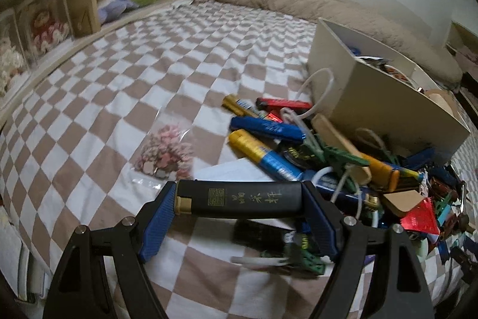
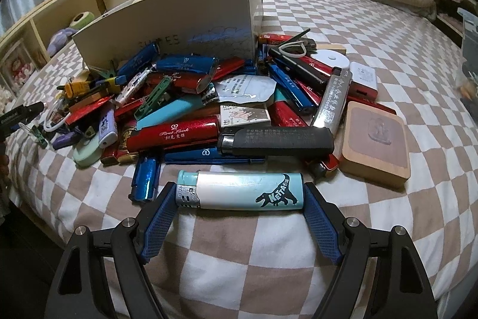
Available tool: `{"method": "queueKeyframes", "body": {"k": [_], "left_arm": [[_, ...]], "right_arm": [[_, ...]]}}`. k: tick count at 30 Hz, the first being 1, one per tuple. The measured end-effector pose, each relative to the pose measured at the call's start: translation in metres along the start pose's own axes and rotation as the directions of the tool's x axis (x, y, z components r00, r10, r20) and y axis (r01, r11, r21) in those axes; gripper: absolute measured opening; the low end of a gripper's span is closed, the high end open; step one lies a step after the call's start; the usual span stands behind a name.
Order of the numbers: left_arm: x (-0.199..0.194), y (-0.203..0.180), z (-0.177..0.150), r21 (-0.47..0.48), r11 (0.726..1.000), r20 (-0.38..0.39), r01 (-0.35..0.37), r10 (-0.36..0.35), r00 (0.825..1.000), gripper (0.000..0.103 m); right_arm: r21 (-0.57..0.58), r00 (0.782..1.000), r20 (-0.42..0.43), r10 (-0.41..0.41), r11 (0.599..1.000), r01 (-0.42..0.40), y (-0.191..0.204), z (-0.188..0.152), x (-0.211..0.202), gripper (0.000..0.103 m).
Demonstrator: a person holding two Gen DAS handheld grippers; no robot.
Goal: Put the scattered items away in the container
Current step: 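Grasp the black lighter with the left tool while the right tool grasps the silver-blue dinosaur lighter, then lift both held lighters up from the pile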
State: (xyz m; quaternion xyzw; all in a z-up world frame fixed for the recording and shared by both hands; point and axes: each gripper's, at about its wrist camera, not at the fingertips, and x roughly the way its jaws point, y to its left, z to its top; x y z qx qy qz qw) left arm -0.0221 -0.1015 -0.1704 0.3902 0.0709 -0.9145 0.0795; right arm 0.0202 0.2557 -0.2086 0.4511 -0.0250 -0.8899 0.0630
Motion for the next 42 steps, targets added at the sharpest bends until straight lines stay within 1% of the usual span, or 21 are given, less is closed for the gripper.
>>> {"method": "queueKeyframes", "body": {"k": [11,21,26,30,36,42], "left_arm": [[-0.011,-0.029,-0.006,0.096,0.994,0.038,0.047,-0.051,0.998,0.082],[-0.025,-0.047,-0.009,0.153,0.982,0.058,0.113,-0.123,0.991,0.082],[-0.035,-0.057,-0.010,0.202,0.973,0.091,0.109,-0.129,0.987,0.082],[-0.043,-0.060,-0.007,0.208,0.969,0.102,0.136,-0.159,0.982,0.082],[-0.049,-0.066,-0.001,0.205,0.964,0.110,0.169,-0.194,0.975,0.082],[-0.051,-0.071,0.004,0.197,0.962,0.110,0.190,-0.214,0.971,0.082]], "right_arm": [[0.017,0.999,0.014,0.036,0.999,-0.036,0.004,0.002,-0.010,0.082],[0.008,0.996,0.064,0.060,0.998,-0.060,0.027,0.012,-0.025,0.082],[-0.017,0.993,0.089,0.075,0.997,-0.073,0.042,0.023,-0.031,0.082],[-0.028,0.990,0.116,0.082,0.996,-0.079,0.052,0.030,-0.035,0.082],[-0.049,0.982,0.145,0.119,0.992,-0.113,0.068,0.042,-0.039,0.082],[-0.055,0.975,0.165,0.149,0.988,-0.141,0.079,0.052,-0.041,0.082]]}}
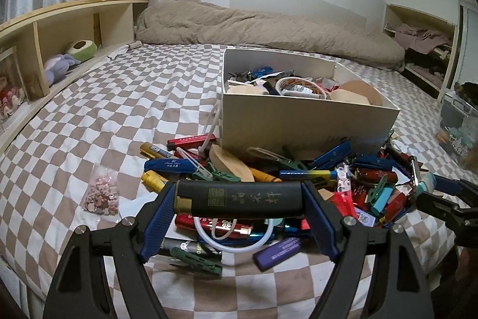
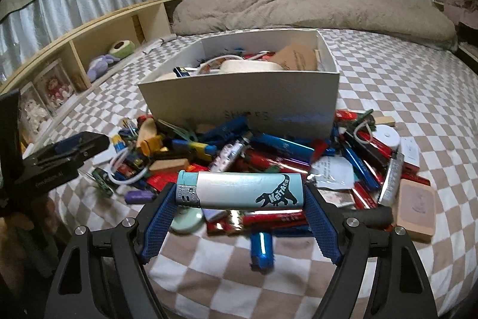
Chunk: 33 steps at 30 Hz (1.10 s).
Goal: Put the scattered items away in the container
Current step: 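Carry both held lighters up and over the open shoebox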
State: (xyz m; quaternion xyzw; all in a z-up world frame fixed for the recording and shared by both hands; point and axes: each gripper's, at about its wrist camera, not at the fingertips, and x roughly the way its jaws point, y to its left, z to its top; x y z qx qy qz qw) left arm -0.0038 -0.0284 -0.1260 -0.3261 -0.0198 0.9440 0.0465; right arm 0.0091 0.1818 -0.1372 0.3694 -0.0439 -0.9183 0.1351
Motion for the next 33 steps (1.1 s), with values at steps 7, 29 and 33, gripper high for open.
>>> {"method": "queueKeyframes", "body": {"k": [7,29,33], "left_arm": [[-0.003,-0.006,0.014,0.009,1.000,0.026,0.019,-0.019,0.999,0.082],[0.006,-0.005,0.108,-0.044,0.997,0.157,0.068,-0.061,0.986,0.082],[0.015,-0.009,0.123,-0.023,0.997,0.171,0.080,-0.075,0.982,0.082]], "right_arm": [[-0.027,0.999,0.033,0.010,1.000,-0.009,0.009,0.019,-0.001,0.082],[-0.059,0.978,0.210,-0.012,0.998,0.025,-0.017,0.112,-0.018,0.082],[-0.019,0.977,0.213,-0.006,1.000,0.010,-0.030,0.130,-0.009,0.082]]}}
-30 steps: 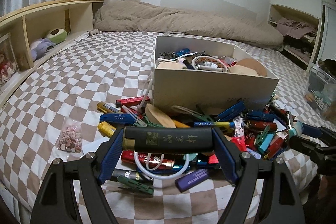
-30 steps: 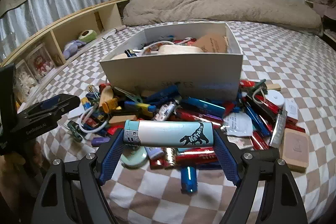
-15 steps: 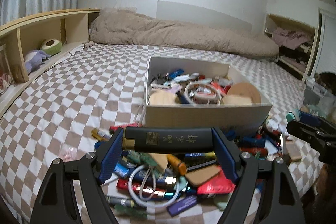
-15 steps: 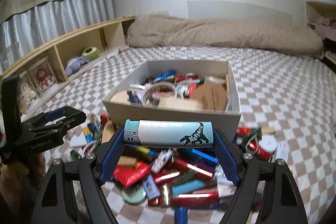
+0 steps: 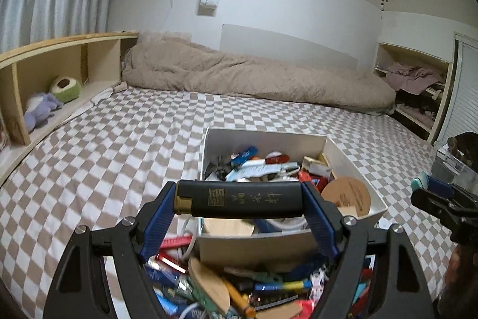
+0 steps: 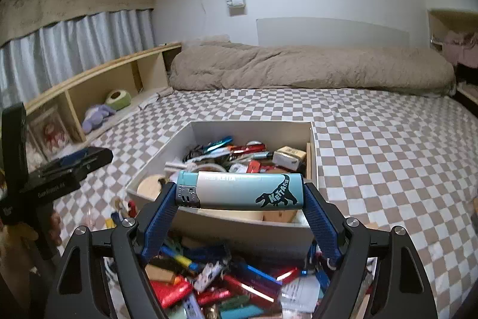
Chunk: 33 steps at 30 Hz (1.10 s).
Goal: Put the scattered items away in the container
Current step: 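Carry both held lighters up and over the open shoebox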
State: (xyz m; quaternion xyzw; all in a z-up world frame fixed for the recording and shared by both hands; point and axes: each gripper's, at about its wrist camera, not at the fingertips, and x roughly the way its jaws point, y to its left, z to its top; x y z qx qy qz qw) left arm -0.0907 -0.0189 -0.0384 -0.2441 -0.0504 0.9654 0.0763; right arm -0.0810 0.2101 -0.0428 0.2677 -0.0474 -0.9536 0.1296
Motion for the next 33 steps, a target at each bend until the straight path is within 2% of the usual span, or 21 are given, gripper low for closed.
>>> {"method": "queueKeyframes", "body": {"k": [8,15,25,30,33], "left_arm": [[0.037,-0.010,0.013,0.046,0.999,-0.019,-0.003,0.004,1.000,0.082],[0.065,-0.019,0.012,0.062,0.998,-0.054,0.018,-0.015,0.998,0.082],[0.086,-0.019,0.007,0.049,0.998,-0.084,0.049,-0.045,0.995,0.082],[0.091,-0.019,0.006,0.052,0.997,-0.092,0.060,-0.055,0.994,0.082],[0.096,-0.018,0.008,0.050,0.997,-0.097,0.062,-0.057,0.994,0.082]], "right_arm": [[0.050,1.000,-0.022,0.013,0.999,-0.011,-0.021,0.031,0.029,0.082],[0.077,0.994,-0.106,0.032,0.997,-0.023,-0.030,0.048,0.070,0.082],[0.176,0.954,-0.289,0.085,0.984,-0.034,-0.039,0.047,0.137,0.082],[0.237,0.939,-0.332,0.091,0.971,-0.010,-0.047,0.045,0.154,0.082],[0.250,0.939,-0.337,0.066,0.968,0.021,-0.052,0.048,0.160,0.082]]}}
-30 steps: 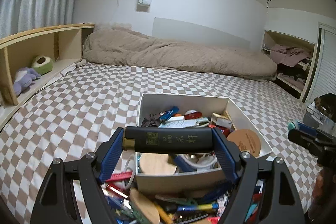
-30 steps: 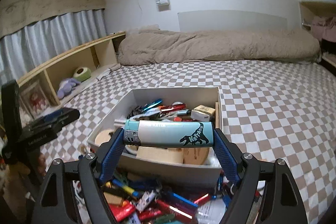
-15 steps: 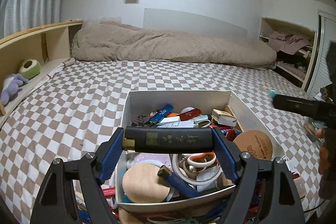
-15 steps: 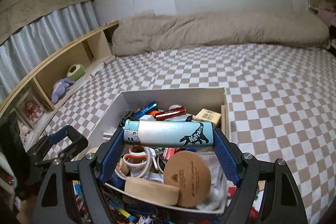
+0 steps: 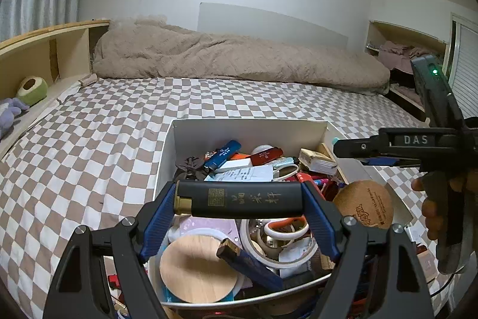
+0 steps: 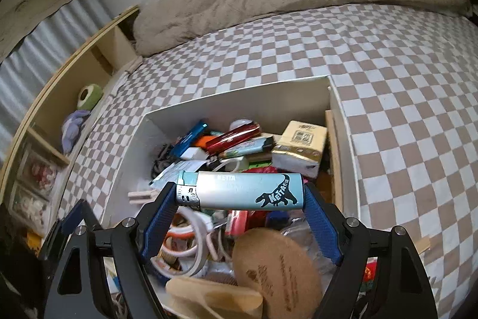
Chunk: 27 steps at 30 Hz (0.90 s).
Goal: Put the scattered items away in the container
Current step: 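Carry both held lighters up and over the open shoebox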
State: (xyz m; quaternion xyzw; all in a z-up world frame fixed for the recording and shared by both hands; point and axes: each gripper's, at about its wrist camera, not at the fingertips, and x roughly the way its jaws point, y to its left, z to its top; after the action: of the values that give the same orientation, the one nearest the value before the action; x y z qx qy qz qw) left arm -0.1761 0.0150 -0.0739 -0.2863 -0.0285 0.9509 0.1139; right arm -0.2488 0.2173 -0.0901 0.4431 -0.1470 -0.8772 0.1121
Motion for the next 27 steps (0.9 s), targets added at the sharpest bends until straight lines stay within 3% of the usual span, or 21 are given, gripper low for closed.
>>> {"method": "queueKeyframes", "body": {"k": [2,3,4,6,12,17,27], "left_arm": [[0.003,0.001,0.003,-0.004,1.000,-0.004,0.002,-0.002,1.000,0.082],[0.005,0.002,0.005,-0.006,1.000,-0.006,0.004,-0.004,1.000,0.082],[0.006,0.002,0.006,-0.008,1.000,-0.009,0.006,-0.006,1.000,0.082],[0.010,0.002,0.010,-0.009,1.000,-0.016,0.012,-0.012,1.000,0.082],[0.024,-0.001,0.020,-0.010,1.000,-0.044,0.025,-0.025,0.999,0.082],[0.044,-0.005,0.028,-0.061,0.996,-0.109,0.064,-0.070,0.992,0.082],[0.099,-0.034,0.039,-0.119,0.990,-0.272,0.077,-0.107,0.956,0.082]], "right_arm": [[0.007,1.000,0.003,-0.023,1.000,0.023,-0.003,0.003,0.001,0.082],[0.012,0.999,0.005,-0.032,0.999,0.032,-0.004,0.005,0.001,0.086],[0.014,0.999,0.005,-0.035,0.999,0.035,-0.004,0.005,0.001,0.098],[0.007,1.000,0.014,-0.028,1.000,0.028,-0.004,0.006,-0.003,0.102],[-0.011,0.998,0.065,0.010,1.000,-0.010,-0.005,0.004,-0.021,0.102],[-0.001,0.994,0.090,0.057,0.998,-0.057,-0.011,-0.002,-0.033,0.102],[-0.002,0.983,0.136,0.126,0.992,-0.127,-0.022,-0.014,-0.061,0.102]]}}
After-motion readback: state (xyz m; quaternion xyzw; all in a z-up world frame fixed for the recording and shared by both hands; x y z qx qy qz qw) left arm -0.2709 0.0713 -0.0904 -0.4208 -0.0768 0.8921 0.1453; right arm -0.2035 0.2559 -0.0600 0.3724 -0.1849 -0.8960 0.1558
